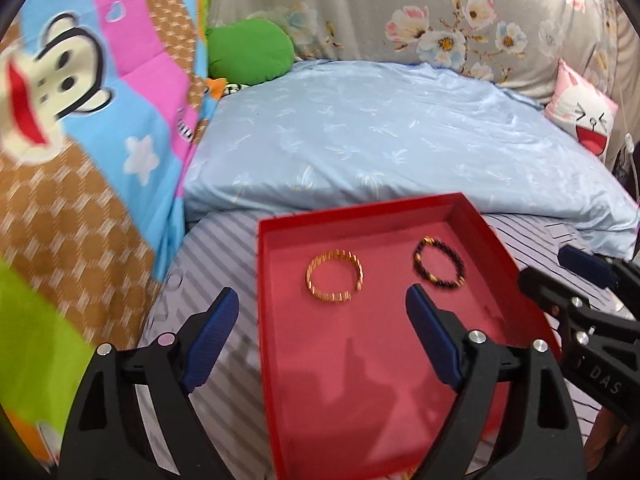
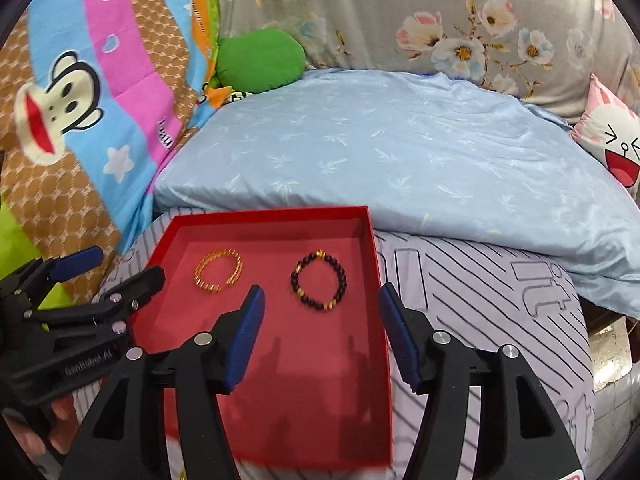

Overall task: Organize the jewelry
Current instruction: 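Withdraw both tools from the tray back over the remaining jewelry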

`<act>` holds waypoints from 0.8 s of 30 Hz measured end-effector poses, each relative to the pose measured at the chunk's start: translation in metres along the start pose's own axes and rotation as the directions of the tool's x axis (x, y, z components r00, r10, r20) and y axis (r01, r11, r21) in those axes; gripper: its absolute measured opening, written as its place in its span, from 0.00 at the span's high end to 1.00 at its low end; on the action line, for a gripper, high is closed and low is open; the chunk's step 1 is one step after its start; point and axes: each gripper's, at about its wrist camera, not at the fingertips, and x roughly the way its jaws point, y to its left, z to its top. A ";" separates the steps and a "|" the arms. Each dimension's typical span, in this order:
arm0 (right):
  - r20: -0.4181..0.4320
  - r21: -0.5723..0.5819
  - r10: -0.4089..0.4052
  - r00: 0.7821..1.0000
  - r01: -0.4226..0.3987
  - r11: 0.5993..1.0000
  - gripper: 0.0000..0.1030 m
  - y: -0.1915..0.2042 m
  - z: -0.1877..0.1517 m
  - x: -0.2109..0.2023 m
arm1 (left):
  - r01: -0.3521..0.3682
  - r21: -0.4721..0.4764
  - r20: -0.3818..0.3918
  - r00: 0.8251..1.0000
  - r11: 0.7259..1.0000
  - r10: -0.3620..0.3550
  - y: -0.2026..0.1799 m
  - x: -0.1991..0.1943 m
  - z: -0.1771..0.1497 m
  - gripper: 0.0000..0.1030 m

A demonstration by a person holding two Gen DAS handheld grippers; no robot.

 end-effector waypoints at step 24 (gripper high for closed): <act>-0.150 -0.005 0.025 0.988 -0.026 1.000 0.40 0.011 -0.173 -0.097 | -0.037 -0.109 -0.136 0.990 0.993 0.022 0.016 -0.097 -0.175 0.21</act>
